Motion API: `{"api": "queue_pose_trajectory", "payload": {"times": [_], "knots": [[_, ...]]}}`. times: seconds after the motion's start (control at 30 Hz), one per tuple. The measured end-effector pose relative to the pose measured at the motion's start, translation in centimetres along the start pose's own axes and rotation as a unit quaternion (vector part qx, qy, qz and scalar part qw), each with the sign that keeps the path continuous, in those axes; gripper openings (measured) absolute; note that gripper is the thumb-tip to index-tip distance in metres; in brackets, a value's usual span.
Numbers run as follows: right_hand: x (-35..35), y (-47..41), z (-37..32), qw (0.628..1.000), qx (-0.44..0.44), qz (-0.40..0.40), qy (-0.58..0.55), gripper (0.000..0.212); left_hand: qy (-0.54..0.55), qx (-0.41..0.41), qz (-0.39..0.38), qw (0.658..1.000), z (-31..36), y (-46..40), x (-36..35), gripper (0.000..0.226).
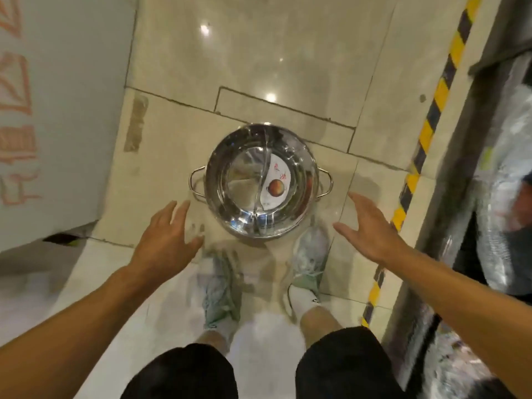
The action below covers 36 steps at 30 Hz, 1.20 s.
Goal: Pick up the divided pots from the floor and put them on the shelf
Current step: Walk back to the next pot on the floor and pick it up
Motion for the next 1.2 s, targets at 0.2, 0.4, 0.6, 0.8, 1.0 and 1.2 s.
{"api": "queue_pose_trajectory", "payload": {"times": [0.2,0.4,0.6,0.8,1.0,1.2], "knots": [[-6.9,-11.1,5.2,0.997,-0.026,0.067,-0.042,0.097,0.002,0.032,0.029,0.999,-0.2,-12.3,-7.2,0.096],[-10.3,-16.8,7.0,0.98,0.004,0.172,-0.097,0.107,0.147,0.069,0.099,0.982,-1.9,-18.5,-12.0,0.116],[-10.0,-17.2,7.6,0.964,0.002,0.247,-0.102,0.106,0.249,0.039,0.167,0.953,-2.8,-18.8,-13.0,0.123],[-6.1,-10.5,6.1,0.959,-0.008,0.263,-0.103,0.101,0.23,0.038,0.152,0.96,-2.2,-14.0,-8.4,0.127],[2.6,3.3,-0.1,0.949,-0.006,0.277,-0.15,0.099,0.251,-0.003,0.156,0.955,0.1,-1.1,4.1,0.13],[12.9,21.8,-7.4,0.92,-0.01,0.339,-0.197,0.101,0.251,-0.093,0.141,0.953,2.4,14.0,19.0,0.13]]}}
Point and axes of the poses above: each hand's wrist, its own y-axis away from the middle knuckle, its own x-axis out of the back of the hand, z = x × y, the point moved 7 cm from there along -y, towards the middle knuckle, and after that the axes turned 6 degrees about x, right-handed, at the moved point
